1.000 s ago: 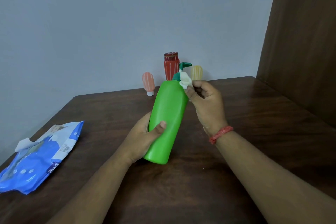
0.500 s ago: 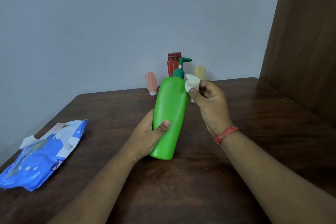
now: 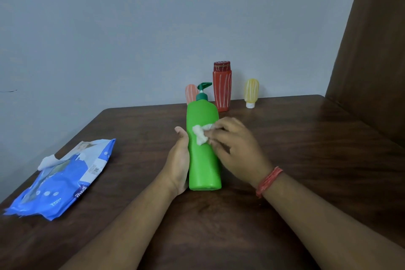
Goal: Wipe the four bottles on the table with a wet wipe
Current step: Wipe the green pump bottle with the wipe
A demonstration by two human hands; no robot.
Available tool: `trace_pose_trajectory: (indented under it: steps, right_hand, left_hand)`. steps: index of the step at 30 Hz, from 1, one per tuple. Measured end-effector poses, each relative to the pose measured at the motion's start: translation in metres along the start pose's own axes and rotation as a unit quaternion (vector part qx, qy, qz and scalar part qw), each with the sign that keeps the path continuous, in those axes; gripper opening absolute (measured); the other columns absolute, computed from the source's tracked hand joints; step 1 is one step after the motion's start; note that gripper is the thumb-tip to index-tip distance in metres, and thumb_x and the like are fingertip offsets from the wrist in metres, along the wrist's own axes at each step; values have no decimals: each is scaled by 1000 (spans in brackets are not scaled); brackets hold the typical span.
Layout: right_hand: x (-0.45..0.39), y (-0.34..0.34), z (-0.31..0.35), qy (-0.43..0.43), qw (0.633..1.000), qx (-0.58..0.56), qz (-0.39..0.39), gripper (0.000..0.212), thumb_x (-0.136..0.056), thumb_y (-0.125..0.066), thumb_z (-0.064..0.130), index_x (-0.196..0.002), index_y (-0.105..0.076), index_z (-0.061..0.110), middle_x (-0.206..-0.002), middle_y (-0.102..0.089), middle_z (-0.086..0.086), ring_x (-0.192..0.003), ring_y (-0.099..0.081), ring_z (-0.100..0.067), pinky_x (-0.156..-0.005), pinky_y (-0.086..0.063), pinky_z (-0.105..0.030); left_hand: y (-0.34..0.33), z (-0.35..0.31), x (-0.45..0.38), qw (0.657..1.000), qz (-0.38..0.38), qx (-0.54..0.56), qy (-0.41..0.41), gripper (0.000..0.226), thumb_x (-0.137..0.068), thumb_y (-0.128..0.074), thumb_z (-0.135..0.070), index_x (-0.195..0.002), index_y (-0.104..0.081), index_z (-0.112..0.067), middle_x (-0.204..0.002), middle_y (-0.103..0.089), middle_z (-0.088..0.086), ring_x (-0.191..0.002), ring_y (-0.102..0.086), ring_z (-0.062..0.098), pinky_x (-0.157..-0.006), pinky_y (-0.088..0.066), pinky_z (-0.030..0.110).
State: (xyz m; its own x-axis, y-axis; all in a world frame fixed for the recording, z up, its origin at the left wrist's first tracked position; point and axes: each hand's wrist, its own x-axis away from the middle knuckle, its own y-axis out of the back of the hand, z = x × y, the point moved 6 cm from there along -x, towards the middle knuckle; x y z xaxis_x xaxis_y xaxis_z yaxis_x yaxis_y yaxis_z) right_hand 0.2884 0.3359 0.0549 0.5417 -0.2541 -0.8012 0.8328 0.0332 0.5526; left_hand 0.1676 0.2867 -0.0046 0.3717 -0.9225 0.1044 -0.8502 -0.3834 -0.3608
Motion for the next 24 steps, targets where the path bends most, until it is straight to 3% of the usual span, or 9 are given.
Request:
trace_pose_trajectory:
  steps: [5,9,14,17,21,24]
  right_hand:
    - [1,-7,35,118,983,-35,133,14,-86,-68,11,-97,-77,12,-96,-64,-3,-88,-57,-19,-77,-48,-34]
    - [3,-8,46,133,974,-64,175,11,-81,-67,11,-87,-76,11,-87,-62,0,-80,-56,-17,-70,-48,-36]
    - [5,-3,33,92,982,-56,158,6,-78,-63,14,-76,-66,10,-79,-58,1,-72,-54,-17,-67,-47,-35]
    - [7,-9,16,35,989,-48,135,6,-82,-61,15,-81,-67,13,-83,-58,3,-75,-57,-14,-66,-49,-36]
    - [12,-21,-6,-98,984,-106,106,10,-85,-67,6,-89,-70,14,-88,-62,9,-78,-58,-4,-67,-46,-23]
    - [18,-32,-13,-250,927,-261,94,11,-91,-67,6,-91,-71,16,-86,-73,0,-77,-68,-11,-68,-54,-25]
  left_hand:
    - [-2,0,-3,993,45,104,28,95,-94,-12,-74,-91,-83,-11,-96,-77,16,-84,-76,27,-69,-63,36]
    - [5,-1,-14,996,14,91,4,85,-95,-16,-71,-109,-71,-7,-102,-75,16,-90,-74,27,-85,-58,39]
    - [16,-3,-15,997,-55,37,-30,87,-93,-19,-74,-114,-69,-6,-109,-74,20,-93,-74,30,-85,-57,41]
    - [28,-8,-14,992,-103,44,-56,88,-93,-21,-76,-118,-68,-6,-111,-73,22,-92,-73,32,-82,-57,41]
    - [36,-14,-12,984,-145,84,-67,89,-92,-22,-78,-121,-68,-7,-109,-72,25,-86,-72,36,-86,-57,51]
    - [40,-17,-10,976,-169,115,-78,88,-93,-22,-77,-121,-67,-7,-108,-72,26,-84,-73,37,-81,-59,50]
